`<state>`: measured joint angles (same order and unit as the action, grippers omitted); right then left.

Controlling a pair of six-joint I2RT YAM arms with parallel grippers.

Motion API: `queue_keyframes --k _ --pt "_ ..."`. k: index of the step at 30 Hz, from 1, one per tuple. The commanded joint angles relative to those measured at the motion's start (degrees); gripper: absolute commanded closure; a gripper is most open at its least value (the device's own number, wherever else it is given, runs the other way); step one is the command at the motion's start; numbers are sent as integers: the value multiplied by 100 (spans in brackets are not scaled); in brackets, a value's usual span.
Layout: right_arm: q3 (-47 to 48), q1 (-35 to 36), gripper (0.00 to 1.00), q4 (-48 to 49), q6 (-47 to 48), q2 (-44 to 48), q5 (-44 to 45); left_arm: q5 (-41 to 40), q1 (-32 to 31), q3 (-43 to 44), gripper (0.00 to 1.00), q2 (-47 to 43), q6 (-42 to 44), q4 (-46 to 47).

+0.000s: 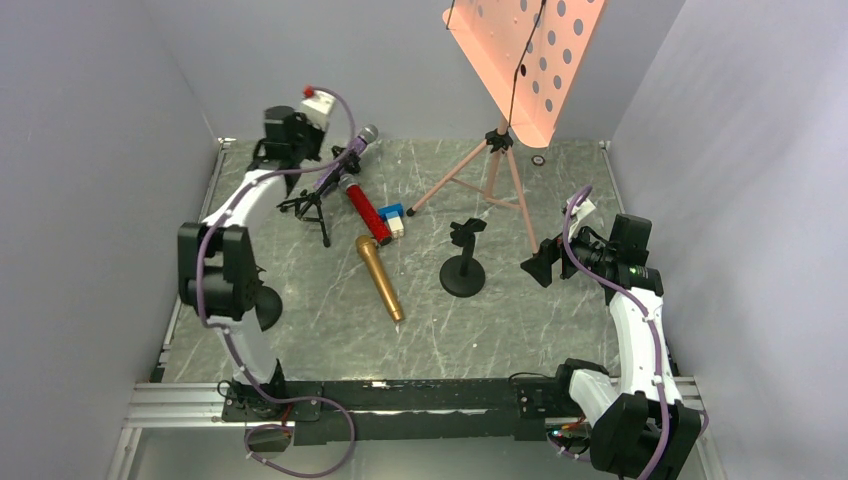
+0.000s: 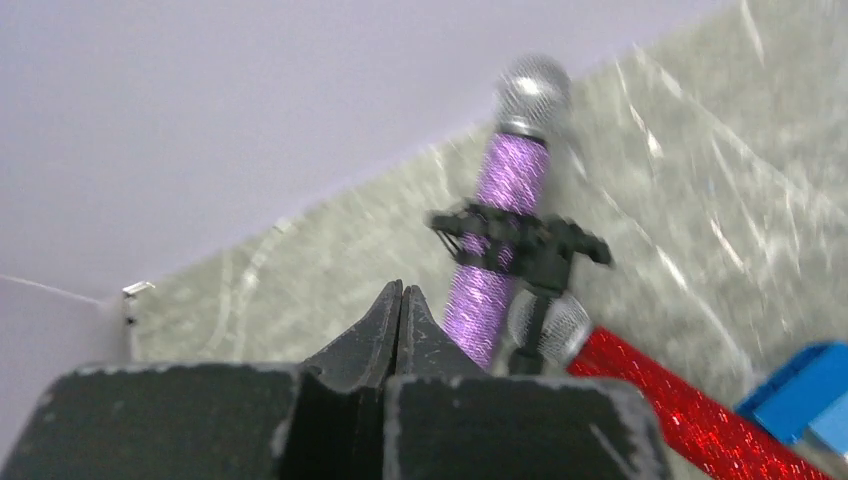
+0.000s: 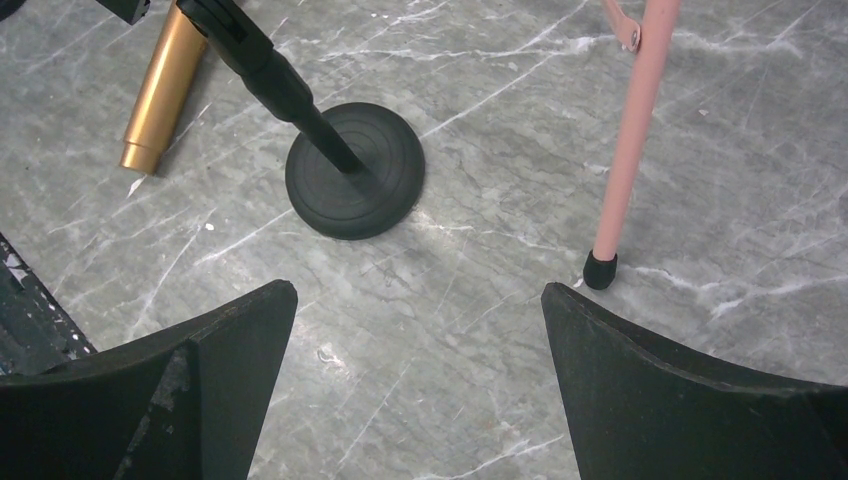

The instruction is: Attach the microphones to the stand

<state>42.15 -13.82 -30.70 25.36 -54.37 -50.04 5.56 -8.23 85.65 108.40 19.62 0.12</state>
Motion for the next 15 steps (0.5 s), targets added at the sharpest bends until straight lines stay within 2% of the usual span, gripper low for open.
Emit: queue_keyframes --k 1,6,8,10,12,13,15 --pt "180 20 0 18 107 54 -95 954 418 -519 100 -618 -683 1639" --pt "158 25 0 55 86 55 -69 1447 687 -815 100 -644 -1073 1996" --pt "153 20 0 57 86 41 -72 1830 680 -677 100 -595 -1025 1797" --pt "160 16 0 55 86 27 -76 1976 609 -244 81 -420 -911 1123" --pt "162 20 0 55 88 22 -76 1740 462 110 66 -252 -657 503" --pt "162 21 0 55 90 21 -69 1544 368 194 60 -191 -524 323" --pt "153 20 0 62 89 17 -59 1177 208 314 55 -59 -340 45"
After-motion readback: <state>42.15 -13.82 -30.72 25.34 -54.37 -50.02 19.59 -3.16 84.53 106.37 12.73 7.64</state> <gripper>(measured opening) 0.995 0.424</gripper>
